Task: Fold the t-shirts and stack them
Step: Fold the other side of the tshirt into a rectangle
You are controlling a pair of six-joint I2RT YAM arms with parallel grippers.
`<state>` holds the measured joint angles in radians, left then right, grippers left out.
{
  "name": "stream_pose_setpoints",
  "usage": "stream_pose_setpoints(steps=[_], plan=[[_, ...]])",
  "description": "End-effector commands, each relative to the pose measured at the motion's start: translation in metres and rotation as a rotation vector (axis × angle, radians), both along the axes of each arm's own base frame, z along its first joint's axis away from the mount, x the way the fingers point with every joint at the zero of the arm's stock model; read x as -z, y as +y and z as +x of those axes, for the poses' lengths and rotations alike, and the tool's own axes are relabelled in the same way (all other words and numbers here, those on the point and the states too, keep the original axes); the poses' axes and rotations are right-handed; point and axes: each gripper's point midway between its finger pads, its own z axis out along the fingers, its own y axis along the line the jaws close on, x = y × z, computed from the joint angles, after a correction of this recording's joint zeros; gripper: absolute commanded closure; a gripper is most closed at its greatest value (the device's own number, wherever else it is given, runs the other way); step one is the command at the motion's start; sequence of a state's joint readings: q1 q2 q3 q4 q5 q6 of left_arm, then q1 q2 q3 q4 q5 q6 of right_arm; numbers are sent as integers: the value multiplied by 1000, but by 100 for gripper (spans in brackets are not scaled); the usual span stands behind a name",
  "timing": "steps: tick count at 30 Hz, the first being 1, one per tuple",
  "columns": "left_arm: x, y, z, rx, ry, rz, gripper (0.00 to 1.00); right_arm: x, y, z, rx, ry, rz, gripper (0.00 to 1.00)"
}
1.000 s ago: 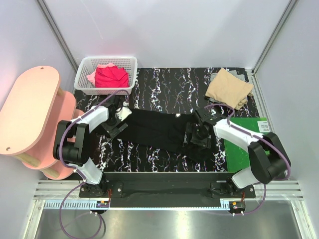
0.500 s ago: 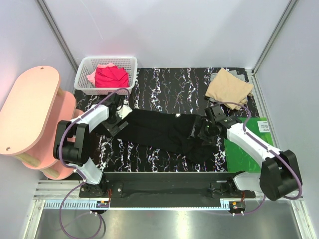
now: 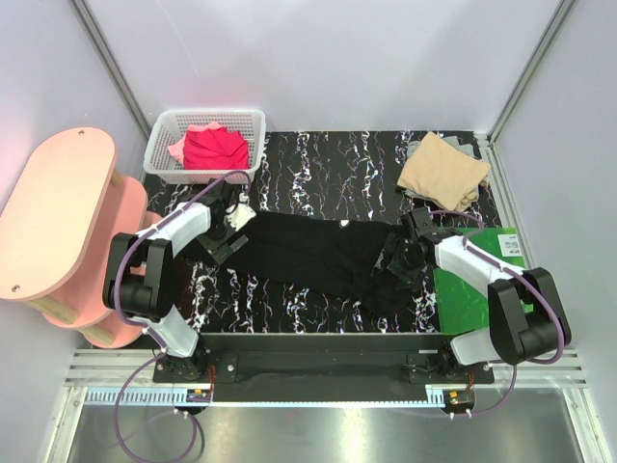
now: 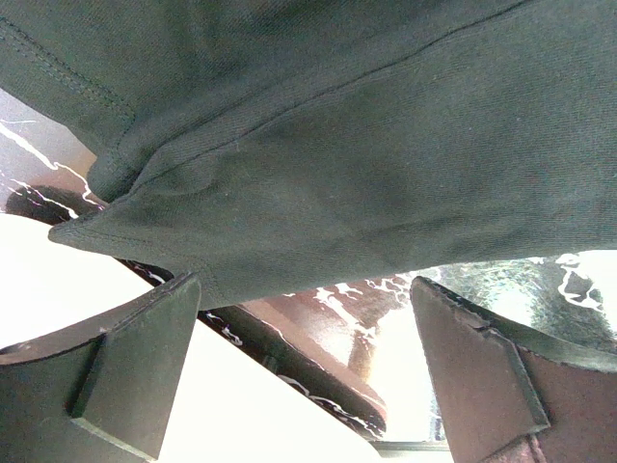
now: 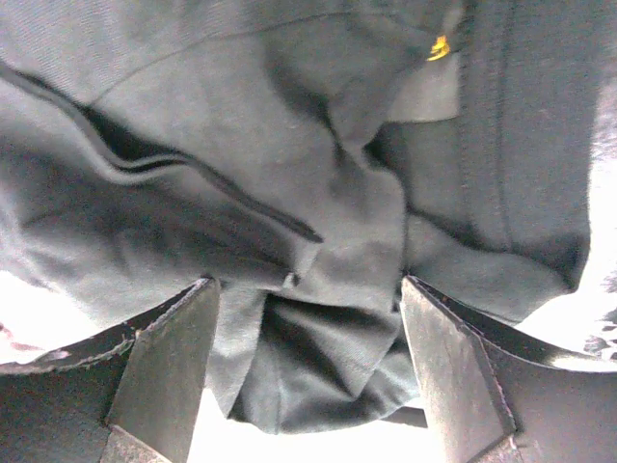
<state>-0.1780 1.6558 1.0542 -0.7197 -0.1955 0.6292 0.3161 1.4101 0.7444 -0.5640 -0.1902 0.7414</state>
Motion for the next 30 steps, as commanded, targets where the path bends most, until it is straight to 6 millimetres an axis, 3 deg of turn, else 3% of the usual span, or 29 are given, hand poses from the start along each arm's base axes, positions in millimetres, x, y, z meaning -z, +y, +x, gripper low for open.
stream_pose_setpoints(steps=[1,5,7,14,30], plan=[[-11,0,5,-5,-31,6,4,-36,19,25,-28,-98,103,17],[-10,0,4,-6,-26,5,4,-65,22,30,-40,-153,130,17],[-9,-1,4,-10,-25,2,4,-69,23,31,-31,-161,138,18],[-13,-2,6,-10,-35,-5,4,-30,20,24,-29,-63,98,20],[-12,-4,3,-13,-32,-21,4,-22,35,15,19,-1,204,25]])
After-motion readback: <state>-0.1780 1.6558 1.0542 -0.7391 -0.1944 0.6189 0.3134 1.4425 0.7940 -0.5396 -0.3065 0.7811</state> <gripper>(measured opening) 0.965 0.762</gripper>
